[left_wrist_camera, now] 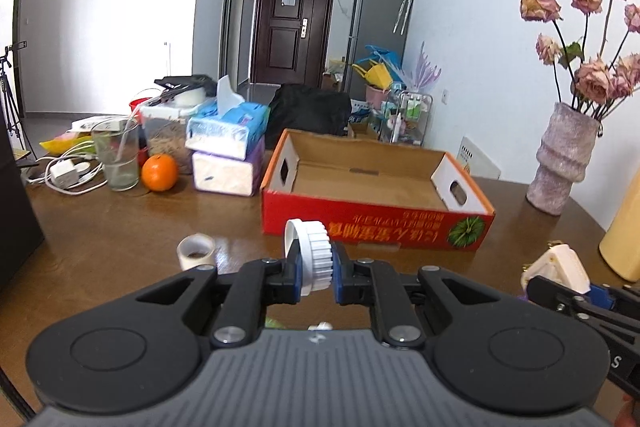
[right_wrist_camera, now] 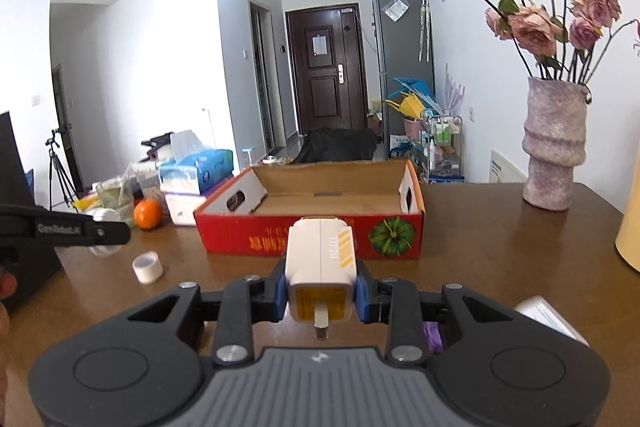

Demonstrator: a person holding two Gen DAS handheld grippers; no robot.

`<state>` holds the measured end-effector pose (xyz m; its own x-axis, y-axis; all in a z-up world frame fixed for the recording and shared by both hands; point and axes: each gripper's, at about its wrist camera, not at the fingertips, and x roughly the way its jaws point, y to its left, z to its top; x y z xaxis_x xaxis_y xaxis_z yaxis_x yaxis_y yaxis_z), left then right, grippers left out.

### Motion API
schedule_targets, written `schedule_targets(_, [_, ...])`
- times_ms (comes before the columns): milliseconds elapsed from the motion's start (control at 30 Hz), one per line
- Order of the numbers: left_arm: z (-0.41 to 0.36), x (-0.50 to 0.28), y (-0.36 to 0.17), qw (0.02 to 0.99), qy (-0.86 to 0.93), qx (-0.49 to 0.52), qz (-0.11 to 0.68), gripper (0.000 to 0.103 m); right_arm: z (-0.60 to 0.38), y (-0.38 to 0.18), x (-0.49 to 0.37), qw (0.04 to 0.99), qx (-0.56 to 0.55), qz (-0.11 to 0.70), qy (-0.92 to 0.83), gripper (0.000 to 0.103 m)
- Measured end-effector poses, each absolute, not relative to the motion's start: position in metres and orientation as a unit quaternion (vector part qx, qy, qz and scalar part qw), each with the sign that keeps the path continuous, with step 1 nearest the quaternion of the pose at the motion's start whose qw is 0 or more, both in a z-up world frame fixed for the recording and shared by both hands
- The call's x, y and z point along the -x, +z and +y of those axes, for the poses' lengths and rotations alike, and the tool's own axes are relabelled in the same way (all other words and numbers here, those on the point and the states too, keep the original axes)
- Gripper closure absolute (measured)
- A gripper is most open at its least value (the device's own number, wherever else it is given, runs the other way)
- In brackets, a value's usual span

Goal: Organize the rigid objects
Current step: 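Carry the plug adapter and white cap with both tools over the cardboard box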

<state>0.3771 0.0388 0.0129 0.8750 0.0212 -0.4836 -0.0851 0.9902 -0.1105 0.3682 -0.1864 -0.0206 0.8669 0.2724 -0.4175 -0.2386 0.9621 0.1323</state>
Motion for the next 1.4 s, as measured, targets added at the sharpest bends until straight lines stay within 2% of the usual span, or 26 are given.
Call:
schedule_targets(500, [0.028, -0.451, 0.024, 0.968, 0.041, 0.084, 0.231, 0.088, -0.163, -0.011, -0.451, 0.967, -0.054, 0.208, 0.134, 0.072])
schedule_targets(1400, [0.032, -0.592, 0.002, 0.960, 0.070, 0.073, 0.260, 0.088, -0.139, -0.038, -0.593, 0.959, -0.046, 0.256, 0.116, 0.072])
